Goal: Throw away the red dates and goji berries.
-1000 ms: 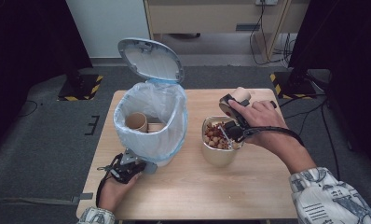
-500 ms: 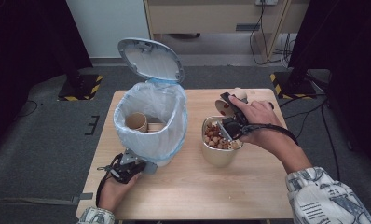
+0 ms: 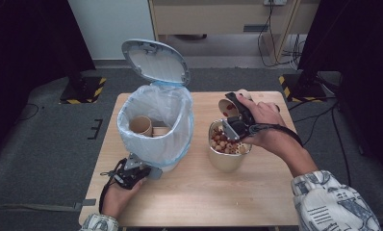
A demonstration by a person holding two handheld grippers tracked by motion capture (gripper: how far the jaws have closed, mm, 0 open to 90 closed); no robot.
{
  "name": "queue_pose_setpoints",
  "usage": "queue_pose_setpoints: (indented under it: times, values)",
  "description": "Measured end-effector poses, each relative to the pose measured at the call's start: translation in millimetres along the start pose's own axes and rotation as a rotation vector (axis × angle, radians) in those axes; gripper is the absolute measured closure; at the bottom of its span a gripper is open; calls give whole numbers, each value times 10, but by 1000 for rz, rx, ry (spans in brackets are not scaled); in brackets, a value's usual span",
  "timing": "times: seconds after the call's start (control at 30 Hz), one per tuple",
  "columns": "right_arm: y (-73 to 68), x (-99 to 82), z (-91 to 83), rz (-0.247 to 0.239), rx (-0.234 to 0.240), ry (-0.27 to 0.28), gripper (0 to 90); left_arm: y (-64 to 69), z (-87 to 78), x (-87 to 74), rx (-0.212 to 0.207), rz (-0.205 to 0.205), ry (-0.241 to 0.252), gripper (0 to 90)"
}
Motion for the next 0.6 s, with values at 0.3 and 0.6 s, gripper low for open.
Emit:
queue_pose_setpoints:
  times: [0.3,0.6]
  values:
    - [39,10,18,43,-2,10,273,-3,0,1,-1,2,1,899]
    - [136,67,30,123,-1,45,271,-1,-1,-1,0,2,-1,899]
Point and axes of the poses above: each handheld gripper's, and its own axes: z roughly forward along the jaws, x roughly out of its top, y roughly to its right, the point moved 7 cm from there along z, roughly forward along the jaws, and after that the axes turned 3 degrees about y, right-handed, at the moved point
